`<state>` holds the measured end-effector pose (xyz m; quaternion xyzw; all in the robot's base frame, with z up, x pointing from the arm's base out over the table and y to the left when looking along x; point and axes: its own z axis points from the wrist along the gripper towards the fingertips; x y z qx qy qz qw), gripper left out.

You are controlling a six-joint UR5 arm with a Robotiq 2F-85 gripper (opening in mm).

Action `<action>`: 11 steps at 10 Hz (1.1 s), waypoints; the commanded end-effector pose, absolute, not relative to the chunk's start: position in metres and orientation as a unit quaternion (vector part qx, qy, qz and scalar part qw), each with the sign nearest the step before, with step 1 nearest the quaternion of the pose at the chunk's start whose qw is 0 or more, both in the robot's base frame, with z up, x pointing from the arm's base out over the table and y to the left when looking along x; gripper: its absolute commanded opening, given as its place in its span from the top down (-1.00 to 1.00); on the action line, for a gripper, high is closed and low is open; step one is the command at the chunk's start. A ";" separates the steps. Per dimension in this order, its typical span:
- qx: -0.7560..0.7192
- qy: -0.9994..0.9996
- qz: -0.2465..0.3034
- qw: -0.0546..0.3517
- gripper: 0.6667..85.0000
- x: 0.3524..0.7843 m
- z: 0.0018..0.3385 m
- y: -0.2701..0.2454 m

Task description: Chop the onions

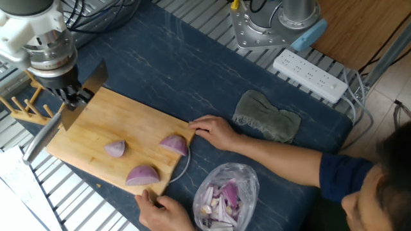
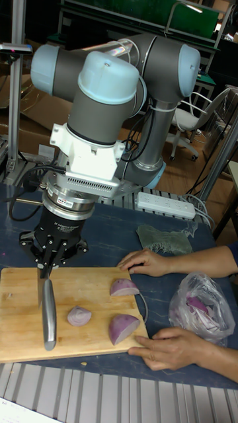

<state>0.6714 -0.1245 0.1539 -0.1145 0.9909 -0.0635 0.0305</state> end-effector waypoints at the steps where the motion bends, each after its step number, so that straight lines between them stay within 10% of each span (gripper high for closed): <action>1: -0.132 0.988 -0.065 0.039 0.99 0.676 0.155 -0.126; 11: -0.147 0.988 0.009 0.046 0.99 0.676 0.140 -0.035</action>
